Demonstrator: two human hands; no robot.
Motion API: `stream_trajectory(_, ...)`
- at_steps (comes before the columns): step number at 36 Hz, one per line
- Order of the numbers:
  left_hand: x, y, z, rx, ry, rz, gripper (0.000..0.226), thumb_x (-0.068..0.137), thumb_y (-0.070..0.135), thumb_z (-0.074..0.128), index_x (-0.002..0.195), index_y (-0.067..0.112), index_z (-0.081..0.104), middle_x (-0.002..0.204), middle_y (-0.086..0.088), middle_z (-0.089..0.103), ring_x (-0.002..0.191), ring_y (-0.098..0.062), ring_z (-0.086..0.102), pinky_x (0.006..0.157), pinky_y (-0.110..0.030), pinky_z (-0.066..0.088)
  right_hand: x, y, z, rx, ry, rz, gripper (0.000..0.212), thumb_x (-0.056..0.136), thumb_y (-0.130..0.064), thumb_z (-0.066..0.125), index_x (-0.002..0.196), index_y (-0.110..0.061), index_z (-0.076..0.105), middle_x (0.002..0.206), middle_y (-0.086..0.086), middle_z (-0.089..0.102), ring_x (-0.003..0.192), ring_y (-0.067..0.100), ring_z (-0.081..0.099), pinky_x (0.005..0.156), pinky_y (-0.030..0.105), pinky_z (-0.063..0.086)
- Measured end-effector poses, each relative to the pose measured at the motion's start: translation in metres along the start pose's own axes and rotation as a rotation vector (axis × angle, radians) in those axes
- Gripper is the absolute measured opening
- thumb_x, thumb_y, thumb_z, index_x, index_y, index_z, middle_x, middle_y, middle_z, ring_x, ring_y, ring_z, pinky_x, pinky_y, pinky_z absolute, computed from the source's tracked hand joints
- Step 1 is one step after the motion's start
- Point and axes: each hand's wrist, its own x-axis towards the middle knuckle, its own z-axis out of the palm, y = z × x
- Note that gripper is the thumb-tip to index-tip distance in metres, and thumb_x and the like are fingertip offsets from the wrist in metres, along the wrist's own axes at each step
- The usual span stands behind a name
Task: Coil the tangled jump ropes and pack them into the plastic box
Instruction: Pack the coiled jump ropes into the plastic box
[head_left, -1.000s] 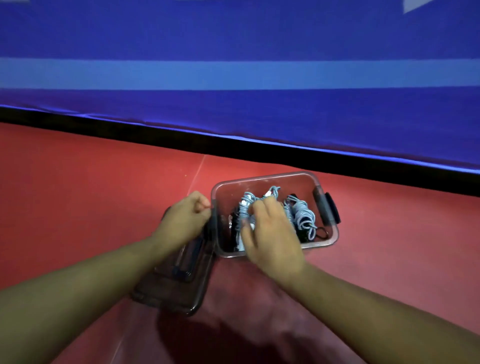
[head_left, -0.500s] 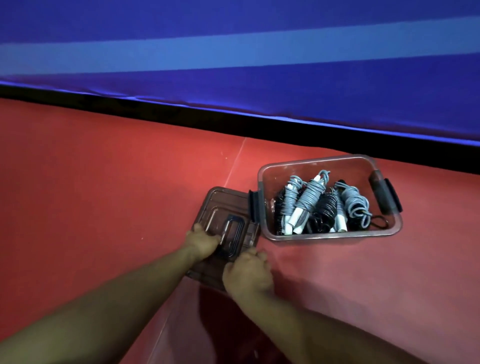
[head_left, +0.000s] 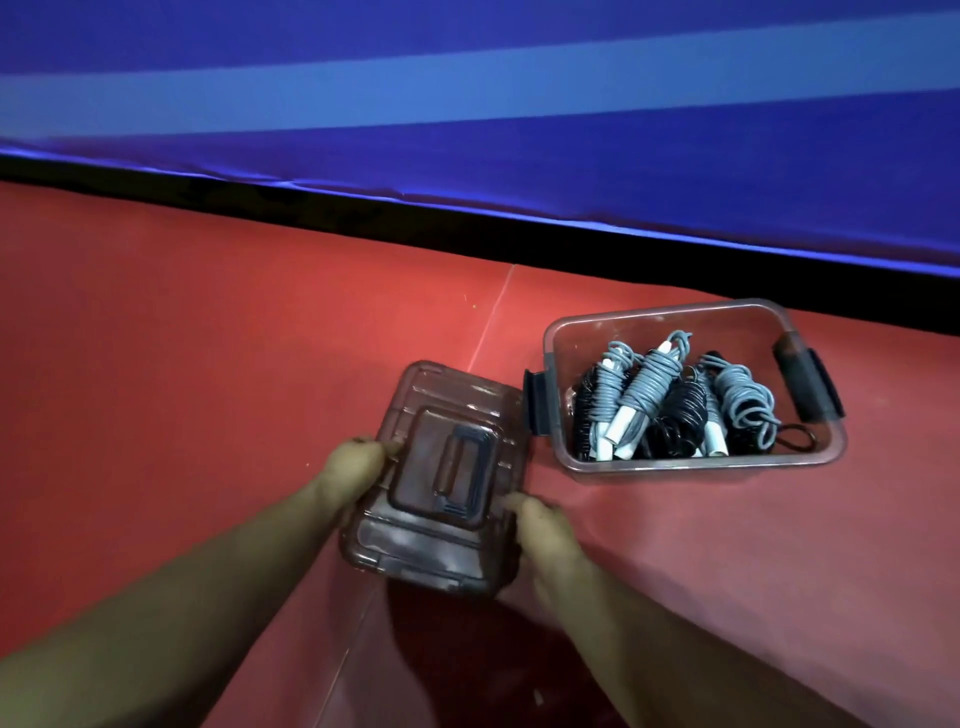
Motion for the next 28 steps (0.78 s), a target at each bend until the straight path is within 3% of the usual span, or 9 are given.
stream_trajectory(3, -0.005, 0.014, -0.021, -0.226, -0.048, 0.008, 0.016, 0.093, 0.017, 0.063, 0.102, 0.005, 0.066, 0.088, -0.017, 0.072, 0.070, -0.029, 0.069, 0.074, -0.049, 0.060, 0.001, -0.005, 0.009, -0.005, -0.085, -0.095, 0.019, 0.088, -0.005, 0.062, 0.102, -0.019, 0.064, 0.082, 0.003, 0.072, 0.055, 0.011, 0.066, 0.042, 0.017, 0.045)
stream_trajectory(7, -0.014, 0.034, -0.044, -0.506, -0.083, 0.017, 0.016, 0.095, 0.018, 0.056, 0.094, 0.011, 0.070, 0.075, -0.008, 0.074, 0.056, -0.022, 0.070, 0.055, -0.043, 0.061, -0.014, -0.027, 0.027, -0.140, -0.262, -0.271, 0.068, 0.084, 0.000, 0.065, 0.121, -0.052, 0.042, 0.105, -0.006, 0.072, 0.081, 0.013, 0.070, 0.063, 0.033, 0.060)
stream_trajectory(12, -0.027, 0.051, -0.049, -0.744, -0.210, 0.088, 0.035, 0.098, 0.032, 0.050, 0.087, 0.013, 0.077, 0.086, -0.009, 0.076, 0.071, -0.024, 0.074, 0.064, -0.036, 0.060, -0.029, -0.086, 0.034, -0.233, -0.253, -0.631, 0.083, 0.075, 0.017, 0.056, 0.137, -0.037, 0.049, 0.104, -0.002, 0.074, 0.088, 0.012, 0.069, 0.083, 0.033, 0.057)
stream_trajectory(13, -0.030, 0.056, -0.046, -0.780, -0.232, 0.117, 0.040, 0.098, 0.037, 0.050, 0.084, 0.013, 0.079, 0.088, -0.009, 0.076, 0.075, -0.025, 0.075, 0.069, -0.038, 0.059, -0.030, -0.101, 0.030, -0.283, -0.241, -0.662, 0.083, 0.075, 0.018, 0.053, 0.138, -0.037, 0.049, 0.098, -0.002, 0.074, 0.080, 0.011, 0.068, 0.077, 0.031, 0.057)
stream_trajectory(16, -0.039, 0.076, -0.034, -0.856, -0.262, 0.197, 0.041, 0.095, 0.047, 0.054, 0.109, 0.014, 0.075, 0.107, -0.010, 0.075, 0.095, -0.026, 0.073, 0.084, -0.047, 0.059, -0.046, -0.151, 0.003, -0.434, -0.228, -0.655, 0.075, 0.081, 0.016, 0.047, 0.141, -0.029, 0.051, 0.065, -0.006, 0.066, 0.047, 0.005, 0.057, 0.048, 0.020, 0.047)
stream_trajectory(20, -0.043, 0.101, -0.019, -0.907, -0.288, 0.259, 0.029, 0.098, 0.036, 0.052, 0.109, 0.013, 0.067, 0.088, -0.003, 0.075, 0.075, -0.016, 0.072, 0.070, -0.032, 0.062, -0.064, -0.205, -0.050, -0.577, -0.228, -0.589, 0.068, 0.077, 0.017, 0.049, 0.127, -0.026, 0.063, 0.071, 0.011, 0.066, 0.049, 0.019, 0.060, 0.042, 0.020, 0.042)
stream_trajectory(22, -0.043, 0.106, -0.012, -0.884, -0.311, 0.273, 0.027, 0.098, 0.033, 0.053, 0.116, 0.018, 0.066, 0.093, -0.001, 0.074, 0.081, -0.015, 0.071, 0.073, -0.030, 0.061, -0.066, -0.220, -0.078, -0.576, -0.204, -0.539, 0.062, 0.074, 0.016, 0.050, 0.119, -0.023, 0.067, 0.073, 0.015, 0.066, 0.049, 0.022, 0.058, 0.044, 0.021, 0.041)
stream_trajectory(25, -0.053, 0.113, 0.005, -0.844, -0.447, 0.289, 0.017, 0.097, 0.022, 0.053, 0.108, 0.021, 0.066, 0.092, 0.000, 0.075, 0.077, -0.012, 0.072, 0.073, -0.026, 0.060, -0.066, -0.237, -0.120, -0.416, -0.130, -0.512, 0.040, 0.075, 0.014, 0.057, 0.106, -0.010, 0.066, 0.070, 0.017, 0.065, 0.050, 0.022, 0.057, 0.054, 0.027, 0.045)
stream_trajectory(28, -0.074, 0.118, 0.026, -0.700, -0.572, 0.293, 0.016, 0.096, 0.008, 0.050, 0.086, 0.017, 0.059, 0.081, -0.001, 0.068, 0.061, -0.008, 0.067, 0.056, -0.018, 0.055, -0.063, -0.248, -0.154, -0.049, -0.080, -0.482, 0.003, 0.087, -0.001, 0.060, 0.088, 0.000, 0.058, 0.056, 0.005, 0.064, 0.044, 0.012, 0.061, 0.045, 0.022, 0.051)
